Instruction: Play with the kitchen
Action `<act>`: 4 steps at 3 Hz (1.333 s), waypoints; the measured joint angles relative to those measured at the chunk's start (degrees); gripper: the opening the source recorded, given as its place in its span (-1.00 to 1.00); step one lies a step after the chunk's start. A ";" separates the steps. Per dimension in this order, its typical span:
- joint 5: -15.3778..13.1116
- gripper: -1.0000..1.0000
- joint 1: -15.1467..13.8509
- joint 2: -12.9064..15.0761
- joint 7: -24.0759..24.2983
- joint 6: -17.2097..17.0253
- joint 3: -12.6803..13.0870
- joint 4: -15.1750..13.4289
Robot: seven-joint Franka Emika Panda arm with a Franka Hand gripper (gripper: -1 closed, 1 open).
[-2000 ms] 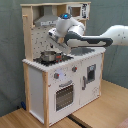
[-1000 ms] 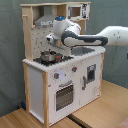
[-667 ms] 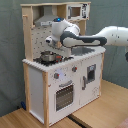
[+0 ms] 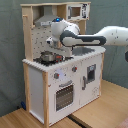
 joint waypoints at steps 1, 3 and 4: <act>0.00 -1.00 -0.13 0.00 0.00 -0.87 0.00 0.66; -2.76 -1.00 -0.54 3.84 0.00 -11.42 -4.33 0.95; -5.32 -1.00 -0.31 5.89 0.00 -16.58 -6.61 0.43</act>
